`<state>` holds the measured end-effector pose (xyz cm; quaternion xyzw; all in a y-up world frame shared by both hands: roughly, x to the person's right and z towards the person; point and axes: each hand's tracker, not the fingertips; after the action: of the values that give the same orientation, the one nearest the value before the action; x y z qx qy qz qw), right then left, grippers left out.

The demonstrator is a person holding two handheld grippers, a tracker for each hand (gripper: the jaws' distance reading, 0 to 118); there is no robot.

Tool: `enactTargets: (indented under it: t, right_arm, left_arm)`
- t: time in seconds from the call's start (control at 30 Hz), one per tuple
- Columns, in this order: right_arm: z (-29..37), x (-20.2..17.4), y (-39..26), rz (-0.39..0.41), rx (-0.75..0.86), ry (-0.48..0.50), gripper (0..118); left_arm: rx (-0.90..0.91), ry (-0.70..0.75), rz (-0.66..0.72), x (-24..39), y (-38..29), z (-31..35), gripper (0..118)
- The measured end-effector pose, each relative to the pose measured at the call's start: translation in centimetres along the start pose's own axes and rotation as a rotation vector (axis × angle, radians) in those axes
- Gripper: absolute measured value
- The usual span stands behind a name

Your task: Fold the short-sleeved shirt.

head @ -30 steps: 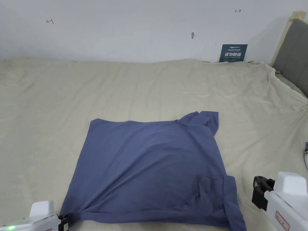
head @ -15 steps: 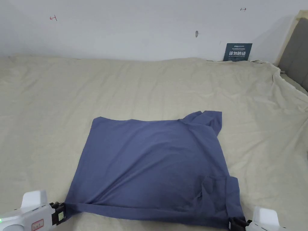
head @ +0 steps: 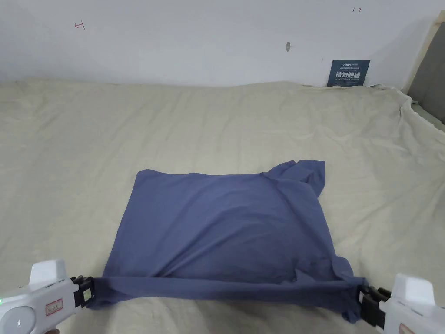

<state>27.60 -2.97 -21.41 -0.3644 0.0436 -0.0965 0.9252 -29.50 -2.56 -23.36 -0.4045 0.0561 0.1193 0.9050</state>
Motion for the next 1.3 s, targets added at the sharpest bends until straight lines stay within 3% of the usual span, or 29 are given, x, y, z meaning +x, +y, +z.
enactTargets:
  t: [0.33,0.53,0.73,1.0,1.03,1.1,1.13,1.17,1.2,1.23,1.3]
  right_arm:
    - [-6.1,-0.4,8.0,0.035,0.015,0.000,2]
    - [-11.2,-0.2,10.2,0.005,-0.066,-0.006,2]
    - [-16.6,0.8,10.2,-0.102,-0.169,-0.031,2]
    - [-19.8,1.5,8.6,-0.127,-0.209,-0.088,3]
    - [-19.6,1.4,8.8,-0.129,-0.205,-0.090,3]
    - [-18.8,0.7,9.2,-0.111,-0.194,-0.096,11]
    - [-18.1,0.3,9.5,-0.087,-0.172,-0.109,23]
    - [-17.1,0.1,10.0,-0.067,-0.142,-0.120,49]
    - [-16.4,0.1,10.3,-0.054,-0.113,-0.121,66]
    - [-15.1,-0.2,10.8,-0.047,-0.070,-0.103,75]
    - [-12.1,-0.9,11.8,-0.038,0.016,-0.079,76]
  left_arm:
    - [0.037,0.021,-0.121,2.2,7.7,-4.8,1]
    - [-0.018,0.044,-0.201,2.8,9.3,-10.9,1]
    - [-0.105,0.078,-0.241,3.2,9.2,-16.3,1]
    - [-0.118,0.099,-0.226,3.3,8.8,-17.5,4]
    - [-0.124,0.099,-0.222,3.3,9.0,-17.4,10]
    - [-0.140,0.096,-0.186,3.2,9.5,-17.0,37]
    - [-0.140,0.104,-0.157,3.0,9.8,-16.5,55]
    - [-0.126,0.108,-0.122,3.0,10.1,-15.8,77]
    - [-0.099,0.113,-0.095,3.1,10.3,-15.0,90]
    - [-0.052,0.108,-0.072,3.3,10.5,-13.7,96]
    - [0.041,0.073,-0.060,3.8,11.1,-10.8,96]
